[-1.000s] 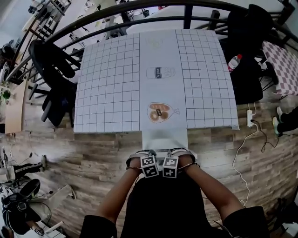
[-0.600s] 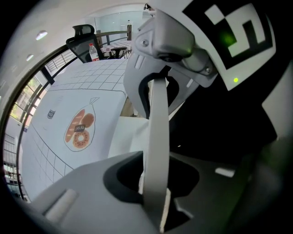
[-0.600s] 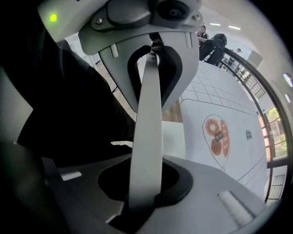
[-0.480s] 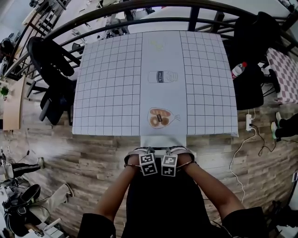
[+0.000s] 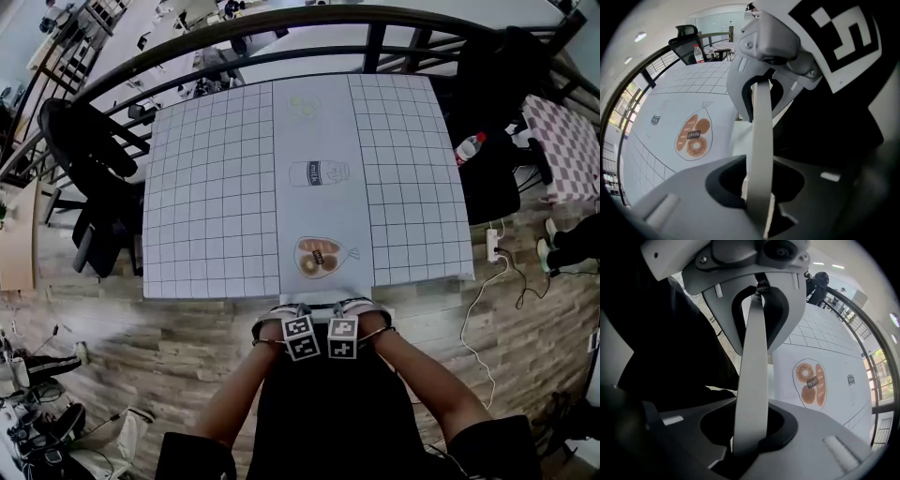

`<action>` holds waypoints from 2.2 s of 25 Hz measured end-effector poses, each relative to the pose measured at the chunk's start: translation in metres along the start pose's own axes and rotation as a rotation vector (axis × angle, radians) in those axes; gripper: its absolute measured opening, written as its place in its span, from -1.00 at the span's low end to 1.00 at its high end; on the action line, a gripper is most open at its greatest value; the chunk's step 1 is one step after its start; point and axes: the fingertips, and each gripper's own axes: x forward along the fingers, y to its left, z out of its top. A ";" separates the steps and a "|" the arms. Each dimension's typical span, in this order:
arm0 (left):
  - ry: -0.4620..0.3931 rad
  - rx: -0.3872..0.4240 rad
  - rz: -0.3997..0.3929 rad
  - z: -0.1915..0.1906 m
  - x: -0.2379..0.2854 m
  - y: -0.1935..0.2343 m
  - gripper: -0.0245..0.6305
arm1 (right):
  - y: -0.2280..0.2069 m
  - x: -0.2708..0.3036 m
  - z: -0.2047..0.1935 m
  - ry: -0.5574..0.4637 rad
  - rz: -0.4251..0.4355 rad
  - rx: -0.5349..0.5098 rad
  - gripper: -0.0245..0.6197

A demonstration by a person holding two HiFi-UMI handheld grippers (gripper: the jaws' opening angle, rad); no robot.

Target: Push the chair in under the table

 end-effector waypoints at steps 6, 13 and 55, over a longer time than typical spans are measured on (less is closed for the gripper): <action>0.003 0.006 -0.010 0.000 -0.005 0.012 -0.63 | -0.012 -0.005 0.001 0.006 0.005 0.010 -0.66; 0.006 -0.025 -0.024 -0.004 0.009 0.011 -0.64 | -0.011 0.009 0.000 0.009 -0.040 -0.014 -0.67; -0.016 0.013 -0.019 -0.009 0.051 0.051 -0.63 | -0.053 0.051 -0.015 0.037 -0.113 0.016 -0.67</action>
